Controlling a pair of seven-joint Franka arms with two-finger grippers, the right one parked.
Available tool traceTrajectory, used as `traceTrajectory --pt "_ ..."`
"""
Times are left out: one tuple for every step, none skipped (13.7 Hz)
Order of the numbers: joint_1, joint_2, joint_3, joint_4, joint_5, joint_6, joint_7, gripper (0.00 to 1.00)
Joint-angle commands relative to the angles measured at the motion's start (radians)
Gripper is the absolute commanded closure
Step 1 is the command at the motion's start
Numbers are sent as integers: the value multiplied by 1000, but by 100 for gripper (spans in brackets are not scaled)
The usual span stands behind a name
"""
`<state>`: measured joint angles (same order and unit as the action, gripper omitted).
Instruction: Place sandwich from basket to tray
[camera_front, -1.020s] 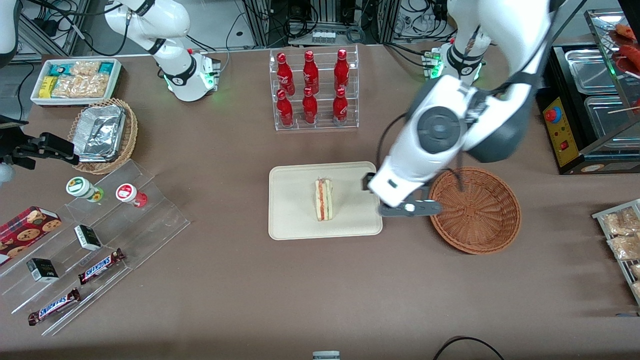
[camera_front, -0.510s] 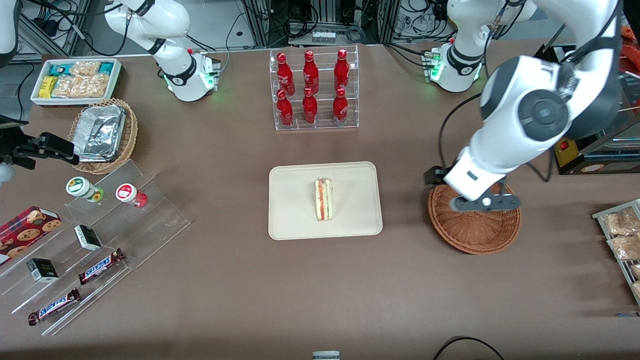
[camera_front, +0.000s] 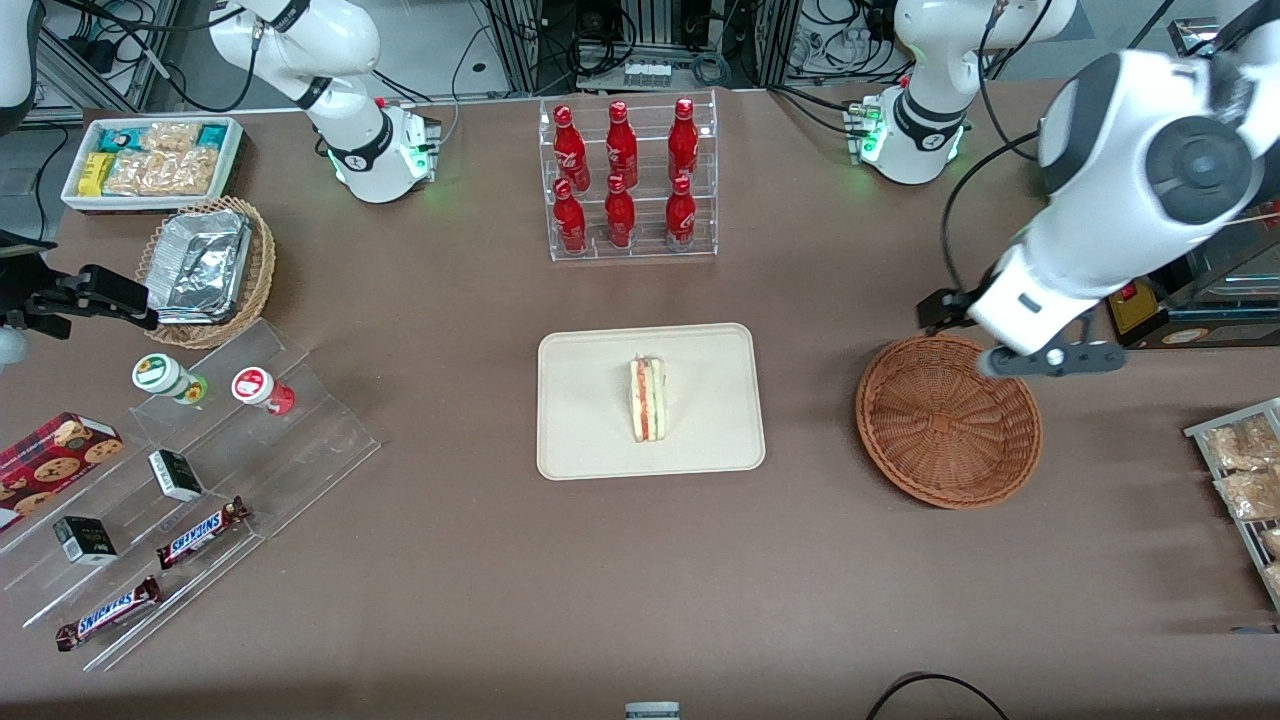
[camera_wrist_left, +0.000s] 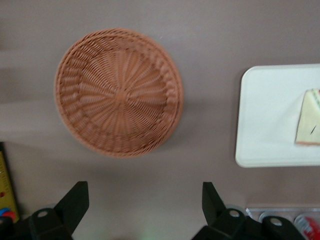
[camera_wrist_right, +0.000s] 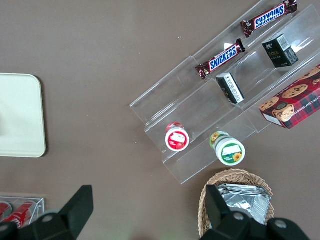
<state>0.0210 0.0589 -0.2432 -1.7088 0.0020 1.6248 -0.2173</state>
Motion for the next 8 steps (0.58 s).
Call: traceTrajectory --pt "22 -91 54 -29 -31 -71 117 0" --pt "31 -99 68 -15 -31 -97 122 0" --pt "40 -102 70 4 -31 -127 125 0" --pt "42 -102 73 26 -30 -155 133 0" --pt "42 -102 76 47 -22 -179 141 0" --pt "40 -103 99 66 -20 -204 142 0" --pt "37 -105 116 84 -22 -224 142 0" --pt "37 -106 125 92 -25 -232 141 0"
